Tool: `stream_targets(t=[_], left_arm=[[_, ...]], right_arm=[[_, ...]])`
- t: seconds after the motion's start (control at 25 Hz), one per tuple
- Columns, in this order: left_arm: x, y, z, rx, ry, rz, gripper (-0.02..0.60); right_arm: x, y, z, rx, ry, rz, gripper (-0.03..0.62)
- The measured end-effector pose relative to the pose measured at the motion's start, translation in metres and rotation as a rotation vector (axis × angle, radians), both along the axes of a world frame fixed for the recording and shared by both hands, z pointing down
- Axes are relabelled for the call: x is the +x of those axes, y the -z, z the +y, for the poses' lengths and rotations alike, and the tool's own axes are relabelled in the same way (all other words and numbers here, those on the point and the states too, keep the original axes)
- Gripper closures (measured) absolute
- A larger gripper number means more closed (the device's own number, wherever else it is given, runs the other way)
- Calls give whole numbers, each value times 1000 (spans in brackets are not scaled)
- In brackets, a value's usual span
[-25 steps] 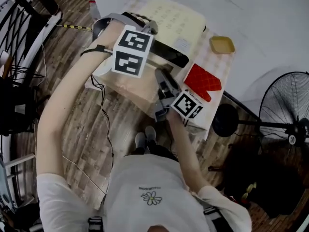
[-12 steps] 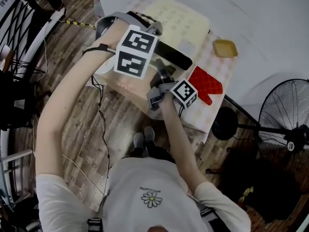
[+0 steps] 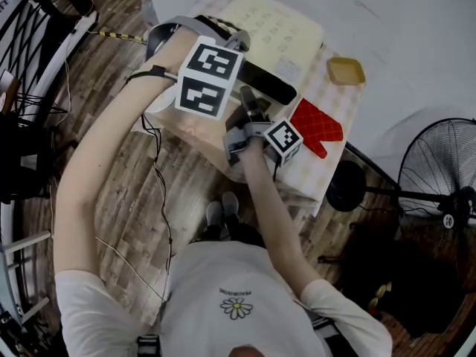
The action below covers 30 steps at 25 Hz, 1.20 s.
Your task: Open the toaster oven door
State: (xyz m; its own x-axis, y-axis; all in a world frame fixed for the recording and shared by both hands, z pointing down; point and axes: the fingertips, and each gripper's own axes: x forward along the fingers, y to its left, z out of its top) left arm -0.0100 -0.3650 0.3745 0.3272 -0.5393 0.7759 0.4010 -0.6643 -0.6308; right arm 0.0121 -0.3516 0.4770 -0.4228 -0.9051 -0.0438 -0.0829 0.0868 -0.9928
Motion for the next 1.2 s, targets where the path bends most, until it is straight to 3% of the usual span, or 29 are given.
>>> stream_targets(t=[0.44, 0.64, 1.2], left_arm=[[-1, 0, 1, -13, -14, 30, 410], [-1, 0, 1, -1, 0, 22, 411], [-1, 1, 2, -11, 9, 49, 410]], right_arm=[[-2, 0, 6, -23, -2, 25, 539], [-27, -21, 55, 21, 87, 79, 530], [-29, -21, 61, 87, 126, 142, 522]])
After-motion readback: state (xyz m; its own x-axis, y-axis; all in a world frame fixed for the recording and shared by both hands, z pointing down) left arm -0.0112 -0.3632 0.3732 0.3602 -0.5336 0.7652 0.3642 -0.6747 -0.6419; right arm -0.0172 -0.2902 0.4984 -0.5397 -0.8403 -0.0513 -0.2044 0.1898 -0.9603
